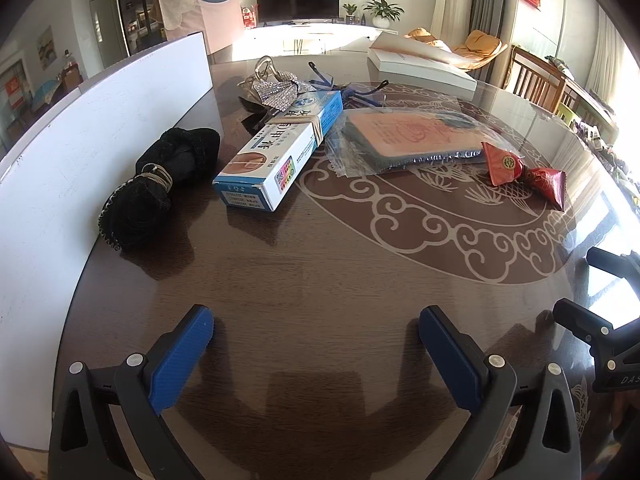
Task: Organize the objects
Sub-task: 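Bring both tools back over the table and pause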
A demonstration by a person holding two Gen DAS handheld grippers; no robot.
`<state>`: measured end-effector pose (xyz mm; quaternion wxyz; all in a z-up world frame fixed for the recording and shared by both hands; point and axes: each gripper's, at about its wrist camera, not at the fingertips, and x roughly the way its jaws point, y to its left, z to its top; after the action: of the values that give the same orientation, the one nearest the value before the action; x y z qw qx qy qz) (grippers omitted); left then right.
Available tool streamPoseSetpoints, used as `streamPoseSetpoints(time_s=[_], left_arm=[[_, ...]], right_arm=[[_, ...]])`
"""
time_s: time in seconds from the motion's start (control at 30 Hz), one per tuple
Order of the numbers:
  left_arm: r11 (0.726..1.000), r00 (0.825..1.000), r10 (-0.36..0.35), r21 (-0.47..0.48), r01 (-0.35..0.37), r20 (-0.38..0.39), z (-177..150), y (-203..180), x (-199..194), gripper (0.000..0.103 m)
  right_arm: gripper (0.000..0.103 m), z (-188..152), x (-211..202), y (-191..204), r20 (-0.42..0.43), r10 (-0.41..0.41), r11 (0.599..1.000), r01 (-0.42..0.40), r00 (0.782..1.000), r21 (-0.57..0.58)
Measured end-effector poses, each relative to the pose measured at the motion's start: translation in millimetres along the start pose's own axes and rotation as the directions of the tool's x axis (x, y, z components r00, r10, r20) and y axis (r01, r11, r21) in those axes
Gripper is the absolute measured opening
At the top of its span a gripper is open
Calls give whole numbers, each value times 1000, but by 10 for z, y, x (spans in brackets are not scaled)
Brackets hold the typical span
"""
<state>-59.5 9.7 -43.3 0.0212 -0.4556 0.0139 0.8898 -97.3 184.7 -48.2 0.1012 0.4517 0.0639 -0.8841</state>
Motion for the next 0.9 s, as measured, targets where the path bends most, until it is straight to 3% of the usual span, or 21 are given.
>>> streamPoseSetpoints(time_s=[0.9], left_arm=[[1000, 1000, -1, 1, 1, 1, 7, 6, 9, 103]], right_arm=[[103, -4, -3, -5, -1, -2, 1000, 2, 1000, 4]])
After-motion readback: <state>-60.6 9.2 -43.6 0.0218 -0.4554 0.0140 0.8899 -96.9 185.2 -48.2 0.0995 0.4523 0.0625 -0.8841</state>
